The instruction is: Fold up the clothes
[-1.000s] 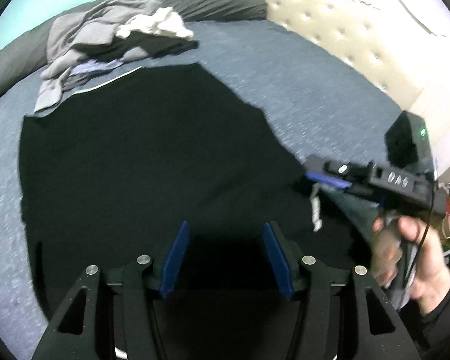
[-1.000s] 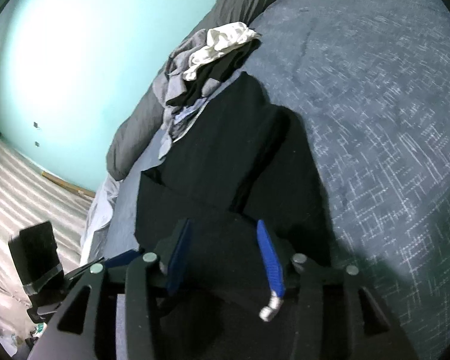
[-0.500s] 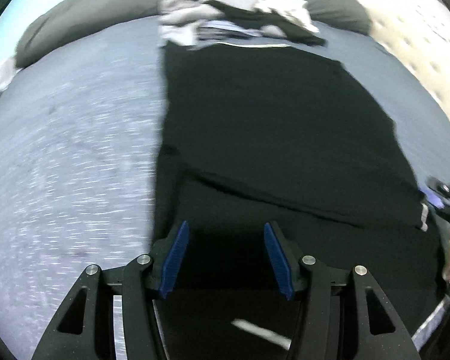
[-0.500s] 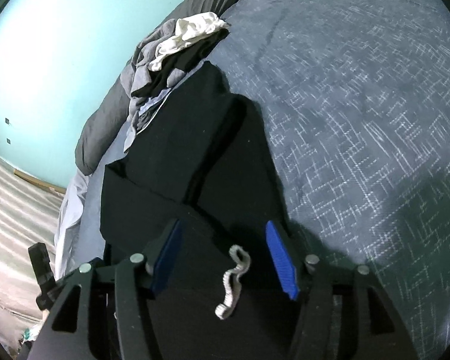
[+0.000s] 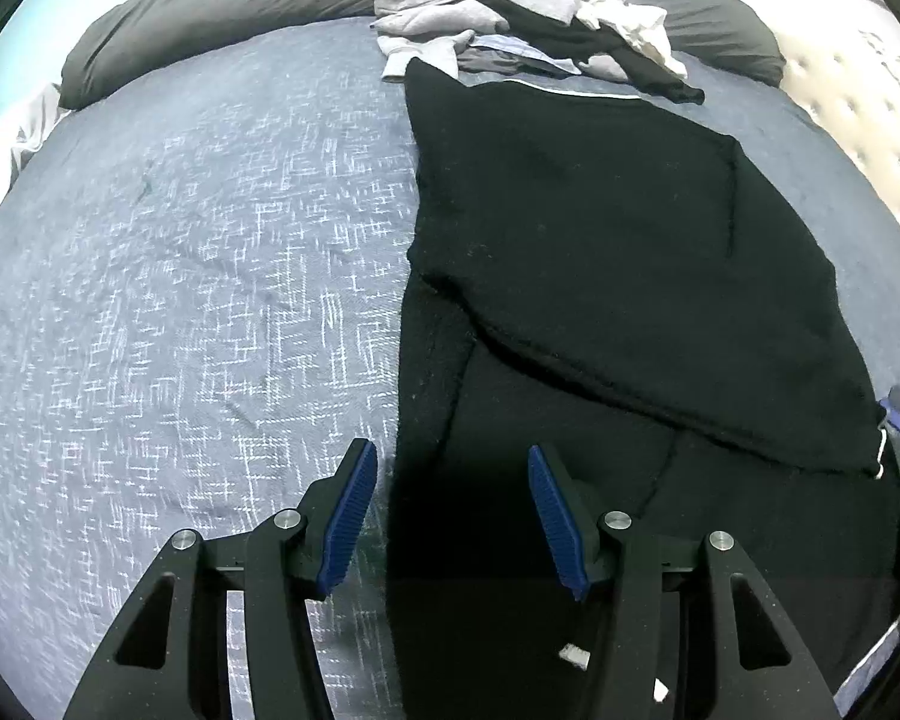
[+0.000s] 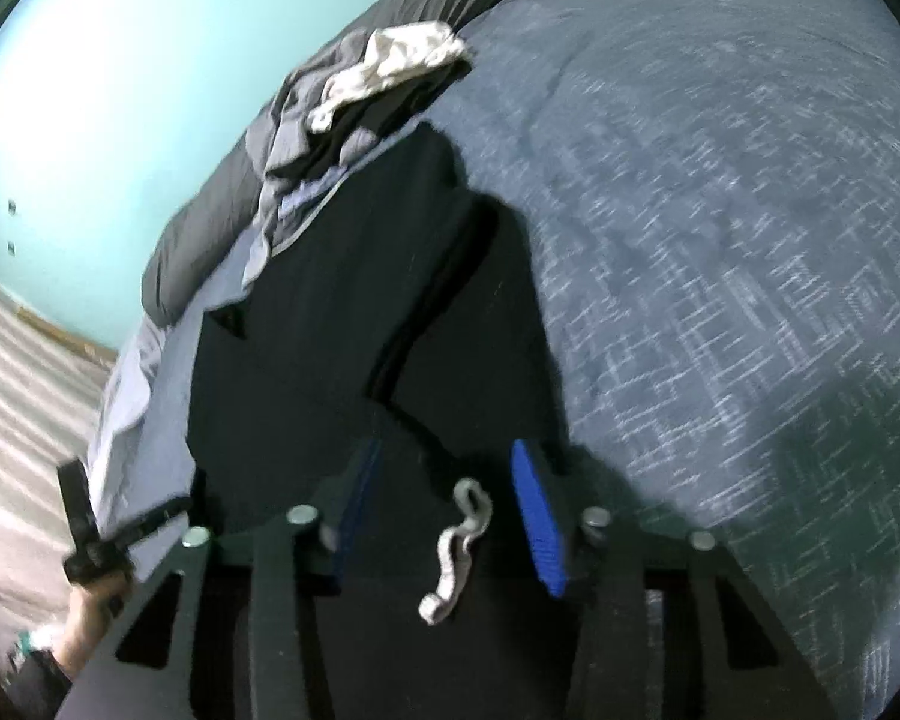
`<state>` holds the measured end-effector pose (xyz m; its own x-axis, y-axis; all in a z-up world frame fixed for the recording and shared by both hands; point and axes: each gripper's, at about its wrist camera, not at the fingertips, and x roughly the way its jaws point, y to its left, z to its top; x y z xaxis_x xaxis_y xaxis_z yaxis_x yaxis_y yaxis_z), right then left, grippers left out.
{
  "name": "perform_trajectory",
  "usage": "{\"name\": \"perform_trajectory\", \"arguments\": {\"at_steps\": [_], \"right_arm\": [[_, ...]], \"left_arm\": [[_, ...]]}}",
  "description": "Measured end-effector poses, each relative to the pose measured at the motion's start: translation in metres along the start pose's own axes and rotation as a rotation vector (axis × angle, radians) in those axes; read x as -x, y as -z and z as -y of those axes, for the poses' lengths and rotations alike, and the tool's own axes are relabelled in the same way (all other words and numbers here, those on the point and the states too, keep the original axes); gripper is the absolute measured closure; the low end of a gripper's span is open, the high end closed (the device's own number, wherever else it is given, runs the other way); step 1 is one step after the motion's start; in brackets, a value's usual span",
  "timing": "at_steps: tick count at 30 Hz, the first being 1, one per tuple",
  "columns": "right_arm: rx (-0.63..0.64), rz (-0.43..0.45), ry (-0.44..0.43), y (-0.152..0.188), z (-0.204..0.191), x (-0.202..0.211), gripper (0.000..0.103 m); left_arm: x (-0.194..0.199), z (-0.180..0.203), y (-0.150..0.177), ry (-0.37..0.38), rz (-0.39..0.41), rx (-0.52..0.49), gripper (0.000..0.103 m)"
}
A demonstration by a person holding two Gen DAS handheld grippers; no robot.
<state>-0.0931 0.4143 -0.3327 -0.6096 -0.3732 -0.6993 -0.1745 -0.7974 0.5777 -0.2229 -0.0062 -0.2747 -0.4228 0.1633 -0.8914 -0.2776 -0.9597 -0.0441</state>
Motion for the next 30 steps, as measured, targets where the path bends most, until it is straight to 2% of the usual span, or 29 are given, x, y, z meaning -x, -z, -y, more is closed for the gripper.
{"name": "perform_trajectory", "arguments": {"at_steps": [2,4,7,14,20,30], "right_arm": [[0.045,-0.023,0.030,0.002,-0.006,-0.004,0.074],[0.057,-0.034,0.051,0.005,-0.006,-0.007,0.088],[0.041,-0.030,0.035,0.005,-0.002,-0.005,0.099],[0.027,0.024,-0.027,0.000,-0.006,0.009,0.099],[-0.015,0.040,-0.067,-0.002,-0.002,0.011,0.099],[-0.039,0.036,-0.077,-0.002,0.002,0.009,0.099]], "left_arm": [[-0.003,-0.002,-0.003,-0.004,0.000,0.003,0.046],[-0.006,-0.005,-0.006,-0.013,-0.003,0.006,0.046],[-0.009,-0.011,-0.011,-0.027,0.000,0.017,0.046],[-0.014,-0.021,-0.025,-0.062,0.018,0.035,0.046],[-0.024,-0.013,-0.034,-0.075,0.011,-0.029,0.046],[-0.043,0.006,-0.034,-0.095,0.012,-0.137,0.046]]}}
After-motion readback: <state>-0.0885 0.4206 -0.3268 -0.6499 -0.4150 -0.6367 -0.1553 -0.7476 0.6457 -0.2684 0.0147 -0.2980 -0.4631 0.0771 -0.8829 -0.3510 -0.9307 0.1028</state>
